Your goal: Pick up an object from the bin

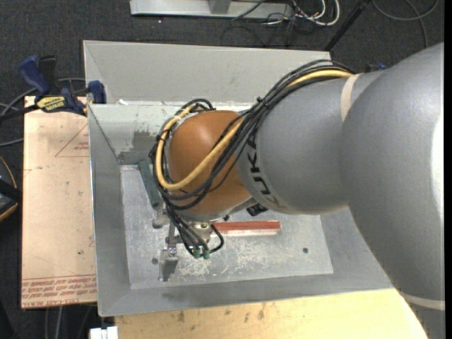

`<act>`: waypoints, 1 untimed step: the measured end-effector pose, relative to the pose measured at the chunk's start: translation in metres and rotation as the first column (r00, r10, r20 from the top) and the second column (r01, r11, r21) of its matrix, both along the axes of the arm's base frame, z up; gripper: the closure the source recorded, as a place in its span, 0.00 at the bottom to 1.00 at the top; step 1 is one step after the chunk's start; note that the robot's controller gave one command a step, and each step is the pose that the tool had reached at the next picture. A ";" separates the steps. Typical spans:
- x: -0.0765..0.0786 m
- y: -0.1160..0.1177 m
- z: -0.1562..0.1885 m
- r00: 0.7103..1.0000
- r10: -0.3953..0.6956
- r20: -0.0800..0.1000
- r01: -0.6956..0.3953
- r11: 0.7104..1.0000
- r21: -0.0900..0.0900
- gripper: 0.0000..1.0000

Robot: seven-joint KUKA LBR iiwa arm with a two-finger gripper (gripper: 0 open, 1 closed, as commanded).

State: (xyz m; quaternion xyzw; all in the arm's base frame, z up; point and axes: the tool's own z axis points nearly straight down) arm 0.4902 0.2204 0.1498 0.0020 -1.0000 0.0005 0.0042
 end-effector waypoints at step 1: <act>0.002 -0.001 0.004 1.000 -0.004 0.008 0.004 1.000 0.002 0.00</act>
Offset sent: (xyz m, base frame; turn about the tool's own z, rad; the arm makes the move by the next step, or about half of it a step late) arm -0.0035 -0.0807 0.0230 0.0803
